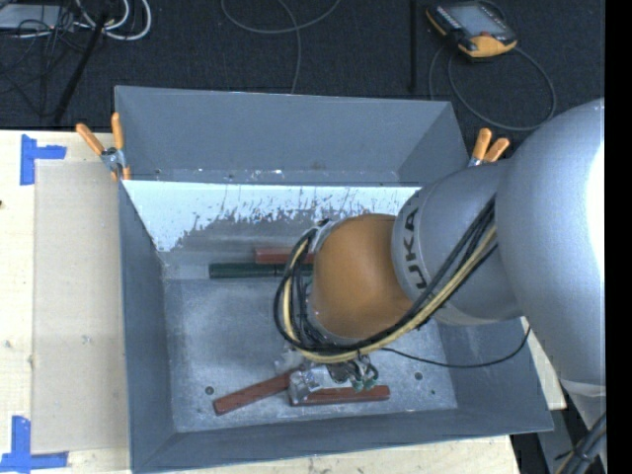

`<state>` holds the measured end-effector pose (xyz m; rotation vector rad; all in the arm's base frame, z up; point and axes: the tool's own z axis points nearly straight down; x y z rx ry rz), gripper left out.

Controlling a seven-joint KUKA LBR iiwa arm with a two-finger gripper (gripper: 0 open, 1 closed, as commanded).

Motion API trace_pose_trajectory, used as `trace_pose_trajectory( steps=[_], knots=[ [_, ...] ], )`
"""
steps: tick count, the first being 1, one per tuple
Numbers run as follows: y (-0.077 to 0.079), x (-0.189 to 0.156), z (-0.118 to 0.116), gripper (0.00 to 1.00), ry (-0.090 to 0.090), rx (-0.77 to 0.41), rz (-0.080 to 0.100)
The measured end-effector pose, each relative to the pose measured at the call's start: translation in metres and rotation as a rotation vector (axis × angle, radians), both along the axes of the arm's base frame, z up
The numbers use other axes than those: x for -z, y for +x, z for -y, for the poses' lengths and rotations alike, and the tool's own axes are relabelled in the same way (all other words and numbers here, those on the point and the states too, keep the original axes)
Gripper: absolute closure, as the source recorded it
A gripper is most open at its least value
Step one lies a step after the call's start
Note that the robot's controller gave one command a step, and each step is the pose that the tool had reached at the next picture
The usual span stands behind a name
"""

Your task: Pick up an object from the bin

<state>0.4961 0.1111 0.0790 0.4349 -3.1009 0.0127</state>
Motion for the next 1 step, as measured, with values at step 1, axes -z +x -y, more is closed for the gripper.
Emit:
trace_pose_trajectory(
  steps=[1],
  knots=[
    [0.0084,-0.1331,-0.0146,1.0,0.01,-0.004,0.009]
  ],
)
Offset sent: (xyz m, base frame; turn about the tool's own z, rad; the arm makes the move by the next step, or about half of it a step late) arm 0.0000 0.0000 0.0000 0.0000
